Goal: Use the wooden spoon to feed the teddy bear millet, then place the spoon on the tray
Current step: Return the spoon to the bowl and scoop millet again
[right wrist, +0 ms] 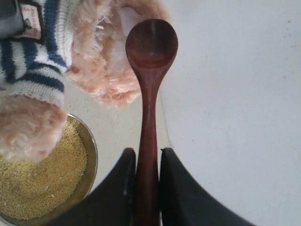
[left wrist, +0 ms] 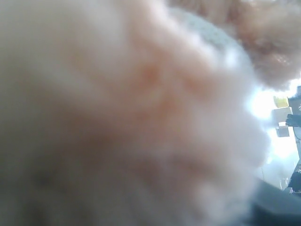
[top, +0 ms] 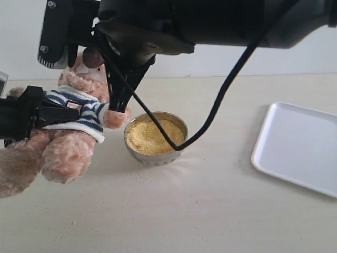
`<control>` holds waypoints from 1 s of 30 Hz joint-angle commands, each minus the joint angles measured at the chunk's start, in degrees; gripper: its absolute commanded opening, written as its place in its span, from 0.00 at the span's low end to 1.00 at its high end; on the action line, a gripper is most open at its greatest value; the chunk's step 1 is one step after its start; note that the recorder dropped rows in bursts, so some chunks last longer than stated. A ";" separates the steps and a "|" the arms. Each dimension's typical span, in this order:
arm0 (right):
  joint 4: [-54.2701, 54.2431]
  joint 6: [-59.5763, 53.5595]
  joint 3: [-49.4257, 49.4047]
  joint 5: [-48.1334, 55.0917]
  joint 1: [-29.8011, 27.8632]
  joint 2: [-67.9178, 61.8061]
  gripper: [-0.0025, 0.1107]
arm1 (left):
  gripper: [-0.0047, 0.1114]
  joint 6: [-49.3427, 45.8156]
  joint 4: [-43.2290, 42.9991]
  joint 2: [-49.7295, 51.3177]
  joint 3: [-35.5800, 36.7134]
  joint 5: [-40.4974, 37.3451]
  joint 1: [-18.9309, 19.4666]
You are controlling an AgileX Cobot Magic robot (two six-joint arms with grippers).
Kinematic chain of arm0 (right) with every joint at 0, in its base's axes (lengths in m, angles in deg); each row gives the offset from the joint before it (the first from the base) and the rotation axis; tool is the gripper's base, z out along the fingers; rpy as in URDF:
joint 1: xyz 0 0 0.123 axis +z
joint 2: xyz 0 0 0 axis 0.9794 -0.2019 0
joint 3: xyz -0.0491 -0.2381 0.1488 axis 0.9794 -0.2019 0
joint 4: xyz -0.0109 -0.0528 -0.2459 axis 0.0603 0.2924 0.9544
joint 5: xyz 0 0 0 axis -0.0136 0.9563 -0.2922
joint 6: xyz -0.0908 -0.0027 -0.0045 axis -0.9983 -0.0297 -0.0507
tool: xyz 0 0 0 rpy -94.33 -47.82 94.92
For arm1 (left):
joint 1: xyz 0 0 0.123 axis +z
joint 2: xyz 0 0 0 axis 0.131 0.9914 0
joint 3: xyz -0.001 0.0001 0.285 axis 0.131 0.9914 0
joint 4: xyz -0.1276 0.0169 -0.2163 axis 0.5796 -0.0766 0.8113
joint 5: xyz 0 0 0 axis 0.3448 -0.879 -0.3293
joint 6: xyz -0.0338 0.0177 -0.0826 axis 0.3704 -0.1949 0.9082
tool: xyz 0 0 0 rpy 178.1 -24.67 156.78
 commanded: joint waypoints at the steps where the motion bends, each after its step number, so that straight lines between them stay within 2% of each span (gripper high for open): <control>1: -1.81 3.99 0.07 2.94 -2.91 3.03 0.02 | 0.08 -0.61 0.52 -0.03 -0.08 -1.74 0.24; 3: -6.61 2.60 0.07 4.33 -5.92 4.24 0.02 | 0.08 -0.61 0.52 -0.03 -0.08 -1.74 0.24; 5: -14.26 -3.42 0.07 5.99 -9.48 5.41 0.02 | 0.08 -0.72 0.87 -0.03 -0.08 -1.61 0.24; 6: -25.44 -12.68 0.07 9.46 -13.57 6.02 0.02 | 0.08 -0.72 0.84 -0.03 -0.08 -1.00 0.24; 9: -42.06 -26.90 0.07 18.67 -19.42 6.02 0.02 | 0.08 -1.15 0.84 -0.03 -0.08 -0.03 0.24; 14: -44.77 -27.97 0.07 14.63 -19.24 4.82 0.02 | 0.08 -1.96 0.84 -0.03 -0.08 -0.03 0.24; 17: -43.60 -22.29 0.07 16.16 -18.52 0.07 0.02 | 0.08 -1.91 0.84 -0.03 -0.08 -0.14 0.24; 30: -43.81 -22.78 0.24 10.70 -18.52 -7.63 0.02 | 0.08 -1.91 1.51 -0.03 -0.08 -0.02 0.24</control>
